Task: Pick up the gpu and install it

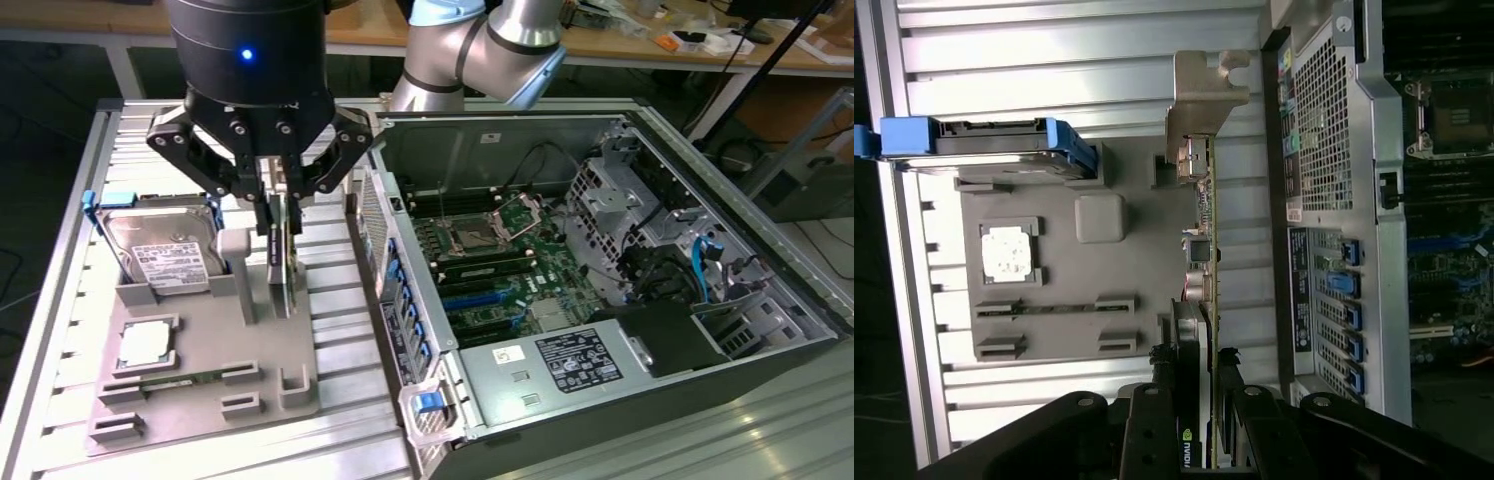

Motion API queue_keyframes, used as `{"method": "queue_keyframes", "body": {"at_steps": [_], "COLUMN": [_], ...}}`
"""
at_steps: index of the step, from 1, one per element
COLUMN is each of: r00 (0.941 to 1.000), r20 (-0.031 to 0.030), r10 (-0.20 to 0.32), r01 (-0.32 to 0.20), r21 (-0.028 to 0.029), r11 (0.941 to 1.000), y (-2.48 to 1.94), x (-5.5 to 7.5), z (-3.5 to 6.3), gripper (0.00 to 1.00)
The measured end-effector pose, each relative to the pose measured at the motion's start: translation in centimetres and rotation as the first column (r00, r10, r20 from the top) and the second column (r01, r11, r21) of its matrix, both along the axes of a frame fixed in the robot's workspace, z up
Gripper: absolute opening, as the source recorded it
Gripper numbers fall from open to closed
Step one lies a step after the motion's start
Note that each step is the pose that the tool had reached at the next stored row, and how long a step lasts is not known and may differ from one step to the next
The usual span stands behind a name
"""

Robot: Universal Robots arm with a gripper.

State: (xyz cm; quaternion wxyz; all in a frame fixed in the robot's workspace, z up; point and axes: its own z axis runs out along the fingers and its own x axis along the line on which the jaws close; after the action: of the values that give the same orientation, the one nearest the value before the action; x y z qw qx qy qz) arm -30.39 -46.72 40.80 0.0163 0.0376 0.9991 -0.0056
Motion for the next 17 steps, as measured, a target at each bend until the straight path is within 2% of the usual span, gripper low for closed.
{"method": "queue_keyframes", "body": {"at_steps": [17], "r00": [1.0000], "r20": [0.0000], "r10": [0.000], "r01": [0.000], "r21": [-0.0060], "r11": [1.0000], "y": [0.00], "x": [0.0], "z": [1.39], "gripper": [0.27]}}
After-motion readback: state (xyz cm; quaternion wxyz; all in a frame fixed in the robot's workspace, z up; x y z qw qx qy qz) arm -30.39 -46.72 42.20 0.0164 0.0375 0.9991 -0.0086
